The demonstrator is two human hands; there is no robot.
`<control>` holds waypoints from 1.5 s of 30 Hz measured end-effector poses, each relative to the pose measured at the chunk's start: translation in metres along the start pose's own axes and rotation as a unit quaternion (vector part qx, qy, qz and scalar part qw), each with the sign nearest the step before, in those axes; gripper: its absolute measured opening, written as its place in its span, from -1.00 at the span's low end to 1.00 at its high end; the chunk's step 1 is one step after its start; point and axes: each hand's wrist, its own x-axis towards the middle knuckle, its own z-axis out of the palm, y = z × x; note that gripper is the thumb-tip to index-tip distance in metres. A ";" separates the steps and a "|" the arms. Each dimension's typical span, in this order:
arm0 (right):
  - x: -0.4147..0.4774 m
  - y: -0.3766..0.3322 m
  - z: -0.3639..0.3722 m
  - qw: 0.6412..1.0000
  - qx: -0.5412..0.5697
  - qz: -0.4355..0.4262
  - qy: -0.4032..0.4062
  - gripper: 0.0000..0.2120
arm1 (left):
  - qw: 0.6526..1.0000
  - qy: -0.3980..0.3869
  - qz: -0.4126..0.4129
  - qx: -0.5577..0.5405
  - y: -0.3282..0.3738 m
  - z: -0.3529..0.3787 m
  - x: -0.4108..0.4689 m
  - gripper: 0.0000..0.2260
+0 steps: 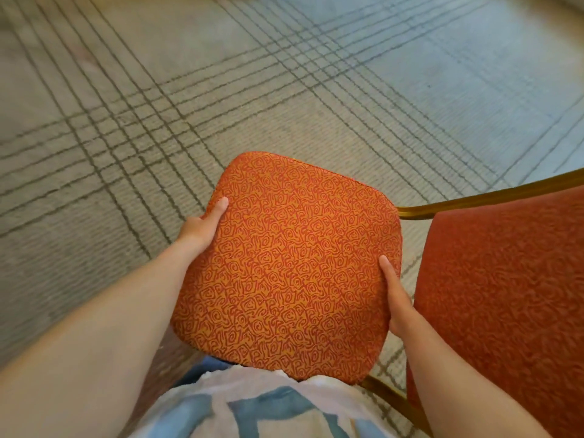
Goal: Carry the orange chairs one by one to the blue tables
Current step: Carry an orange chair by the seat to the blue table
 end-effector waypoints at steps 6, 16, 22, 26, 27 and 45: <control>0.009 -0.033 0.101 0.998 -0.026 -0.039 -0.044 0.12 | 0.999 0.027 0.015 -0.029 0.014 -0.076 0.051 -0.16; 0.026 -0.103 0.312 0.984 -0.100 -0.073 -0.126 -0.19 | 0.985 0.153 0.007 -0.083 0.026 -0.244 0.133 -0.19; 0.047 -0.131 0.381 0.974 -0.154 -0.073 -0.146 -0.02 | 0.978 0.176 -0.025 -0.111 0.017 -0.281 0.165 -0.20; 0.076 -0.165 0.467 0.959 -0.211 -0.078 -0.173 0.11 | 0.964 0.221 -0.066 -0.132 0.012 -0.321 0.209 -0.20; 0.085 -0.174 0.488 0.955 -0.220 -0.077 -0.185 0.12 | 0.960 0.230 -0.076 -0.137 0.014 -0.332 0.220 -0.19; 0.132 -0.244 0.866 0.874 -0.367 -0.055 -0.314 -0.17 | 0.893 0.320 -0.171 -0.266 -0.012 -0.527 0.381 -0.24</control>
